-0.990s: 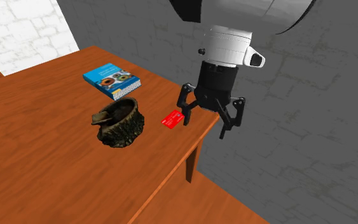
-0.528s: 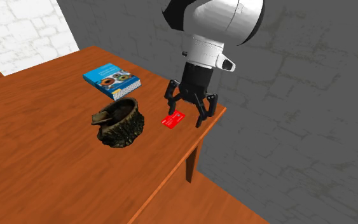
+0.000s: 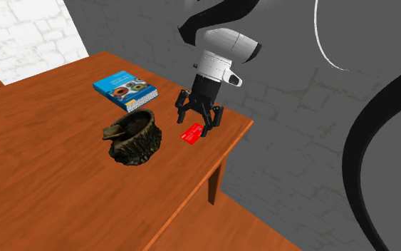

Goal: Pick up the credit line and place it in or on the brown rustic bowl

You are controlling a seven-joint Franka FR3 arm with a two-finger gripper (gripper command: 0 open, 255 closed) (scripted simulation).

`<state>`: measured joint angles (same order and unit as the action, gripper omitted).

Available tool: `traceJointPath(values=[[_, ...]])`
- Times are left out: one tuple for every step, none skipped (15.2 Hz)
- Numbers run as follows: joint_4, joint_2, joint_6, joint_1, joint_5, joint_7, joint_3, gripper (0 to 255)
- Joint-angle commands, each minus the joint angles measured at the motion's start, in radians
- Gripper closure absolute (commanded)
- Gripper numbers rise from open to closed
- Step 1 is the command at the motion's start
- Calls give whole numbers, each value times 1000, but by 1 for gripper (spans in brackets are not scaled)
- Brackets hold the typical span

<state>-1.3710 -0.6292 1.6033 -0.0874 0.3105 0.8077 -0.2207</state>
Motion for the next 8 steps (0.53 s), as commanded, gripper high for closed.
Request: traceJointPath(values=[[-13,-6,21,-5,4,1,-2,0],[-30,-3,35,-7,5,0,-2,0],[-46,0,49,-9,7,-2,-3,0],[-62,2,62,-10,8,-4,-4,0],[-77,4,76,-12,10,-6,-5,0],[-86,5,84,-14,10,-7,-5,0],[-86,5,84,-14,10,-7,-5,0],[-86,5,84,-14,10,-7,-5,0]])
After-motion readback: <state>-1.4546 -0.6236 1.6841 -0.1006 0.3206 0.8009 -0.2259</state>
